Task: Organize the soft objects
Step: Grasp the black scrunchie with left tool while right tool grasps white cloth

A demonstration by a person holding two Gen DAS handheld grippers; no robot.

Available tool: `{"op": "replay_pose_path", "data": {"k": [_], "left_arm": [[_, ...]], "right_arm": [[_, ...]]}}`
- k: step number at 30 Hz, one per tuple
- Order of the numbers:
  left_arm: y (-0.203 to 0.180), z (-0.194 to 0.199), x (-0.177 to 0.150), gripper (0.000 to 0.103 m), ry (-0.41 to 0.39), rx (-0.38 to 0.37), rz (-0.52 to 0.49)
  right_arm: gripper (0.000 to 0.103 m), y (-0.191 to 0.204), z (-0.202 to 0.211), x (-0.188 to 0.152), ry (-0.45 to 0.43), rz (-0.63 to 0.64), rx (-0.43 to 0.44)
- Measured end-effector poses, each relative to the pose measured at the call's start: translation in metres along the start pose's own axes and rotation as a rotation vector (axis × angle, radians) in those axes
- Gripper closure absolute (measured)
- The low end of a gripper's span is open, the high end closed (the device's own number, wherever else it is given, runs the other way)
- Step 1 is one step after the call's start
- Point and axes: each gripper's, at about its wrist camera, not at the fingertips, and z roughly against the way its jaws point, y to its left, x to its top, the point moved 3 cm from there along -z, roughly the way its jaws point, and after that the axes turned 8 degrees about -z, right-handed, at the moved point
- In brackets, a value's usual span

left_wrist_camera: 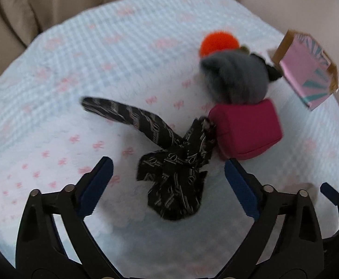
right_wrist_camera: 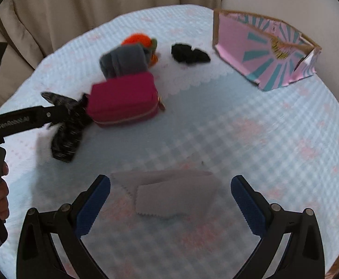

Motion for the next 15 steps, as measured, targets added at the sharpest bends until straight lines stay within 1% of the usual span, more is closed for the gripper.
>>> {"op": "replay_pose_path", "data": {"k": [3, 4, 5, 6, 7, 8, 10, 11, 13, 14, 15], "left_arm": [[-0.004, -0.02, -0.003, 0.021, 0.018, -0.019, -0.016], [-0.006, -0.024, -0.004, 0.027, 0.022, -0.025, -0.022], [-0.009, -0.029, -0.004, 0.032, 0.026, -0.029, -0.031], [-0.01, -0.032, -0.005, 0.033, 0.029, -0.03, -0.039], [-0.012, -0.034, -0.005, 0.036, 0.03, -0.024, -0.052], [-0.014, -0.035, -0.005, 0.043, 0.028, -0.022, -0.061], [-0.016, -0.036, -0.005, 0.051, 0.021, -0.023, -0.07], [-0.016, -0.035, -0.004, 0.06, 0.017, -0.025, -0.074], [-0.016, -0.033, -0.003, 0.069, 0.017, -0.023, -0.082], [-0.016, -0.032, -0.003, 0.077, 0.019, -0.02, -0.086], [-0.017, -0.03, -0.004, 0.08, 0.021, -0.017, -0.087]], "right_arm": [[0.0, -0.001, -0.014, -0.002, 0.007, 0.003, -0.017], [0.002, -0.002, -0.018, -0.003, 0.01, 0.005, -0.027], [0.006, -0.003, -0.021, -0.005, 0.016, 0.007, -0.034], [0.015, -0.003, -0.023, -0.006, 0.025, 0.012, -0.039], [0.021, -0.004, -0.025, -0.008, 0.039, 0.021, -0.05], [0.029, -0.004, -0.028, -0.011, 0.055, 0.03, -0.061], [0.033, -0.004, -0.029, -0.012, 0.065, 0.038, -0.06], [0.034, -0.004, -0.028, -0.013, 0.062, 0.047, -0.06], [0.044, -0.002, -0.028, -0.012, 0.062, 0.066, -0.057], [0.045, -0.001, -0.028, -0.013, 0.063, 0.075, -0.056], [0.05, 0.002, -0.029, -0.013, 0.066, 0.081, -0.053]]}}
